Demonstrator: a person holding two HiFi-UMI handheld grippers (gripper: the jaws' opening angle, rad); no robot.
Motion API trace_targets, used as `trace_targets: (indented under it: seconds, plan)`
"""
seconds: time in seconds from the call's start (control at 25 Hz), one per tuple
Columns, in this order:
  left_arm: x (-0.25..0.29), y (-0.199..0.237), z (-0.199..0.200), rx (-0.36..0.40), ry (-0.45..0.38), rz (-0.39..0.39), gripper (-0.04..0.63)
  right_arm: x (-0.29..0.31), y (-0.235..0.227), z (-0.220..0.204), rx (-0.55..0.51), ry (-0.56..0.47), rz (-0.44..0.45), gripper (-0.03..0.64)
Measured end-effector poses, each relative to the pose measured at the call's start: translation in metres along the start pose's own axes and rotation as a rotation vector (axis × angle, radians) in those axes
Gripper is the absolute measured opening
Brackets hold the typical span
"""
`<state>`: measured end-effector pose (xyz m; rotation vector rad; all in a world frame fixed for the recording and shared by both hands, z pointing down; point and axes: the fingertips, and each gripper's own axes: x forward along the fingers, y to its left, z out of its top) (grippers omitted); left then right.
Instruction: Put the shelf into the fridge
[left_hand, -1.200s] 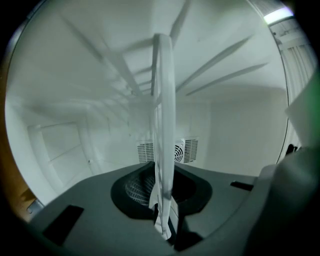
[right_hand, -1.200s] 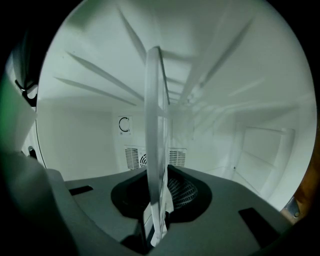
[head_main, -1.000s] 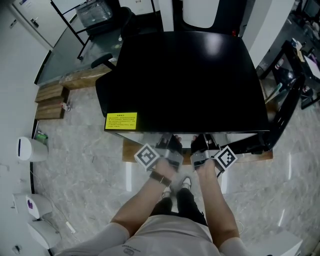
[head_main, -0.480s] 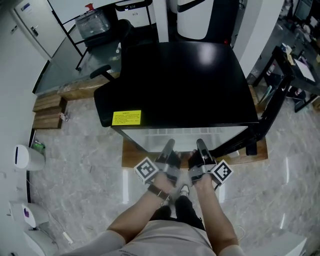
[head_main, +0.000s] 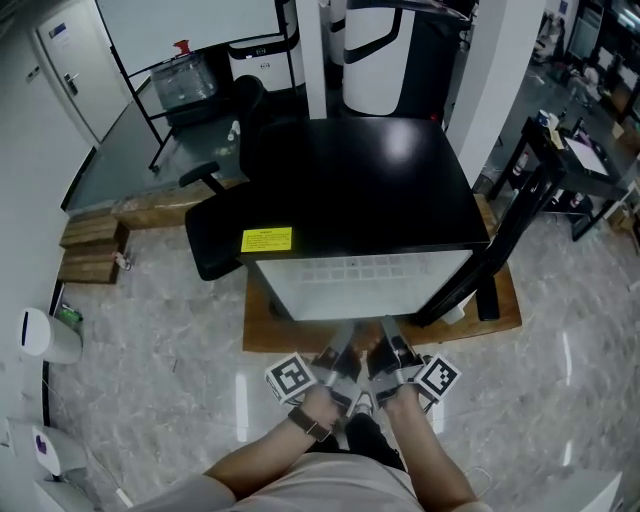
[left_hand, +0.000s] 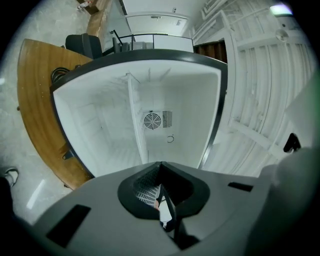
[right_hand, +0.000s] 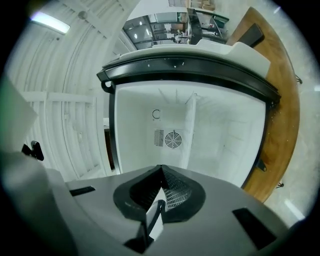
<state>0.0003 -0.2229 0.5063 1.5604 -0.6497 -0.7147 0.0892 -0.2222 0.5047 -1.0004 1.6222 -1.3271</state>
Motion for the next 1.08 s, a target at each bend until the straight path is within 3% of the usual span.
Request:
trace_targets:
  seconds: [0.12,0.28,0.4,0.8,1.08]
  plan:
    - [-0.012,-0.003,-0.009,0.013,0.026,0.015,0.006,-0.012,0.004,-0.008,-0.003,0.002,-0.006,0.021]
    - [-0.015,-0.024,-0.013,-0.019,0.036,-0.049,0.006,-0.02,0.012,-0.017,-0.008,0.002,-0.001,0.021]
    - [-0.019,-0.031,-0.011,0.002,0.041,-0.059,0.006,-0.023,0.019,-0.022,-0.011,-0.002,0.006,0.021]
    - [-0.027,-0.035,-0.004,0.053,0.053,-0.036,0.006,-0.022,0.034,-0.026,-0.028,-0.019,0.02,0.021]
    - [-0.027,-0.037,-0.004,0.038,0.056,-0.064,0.006,-0.021,0.034,-0.028,-0.025,-0.023,0.03,0.021]
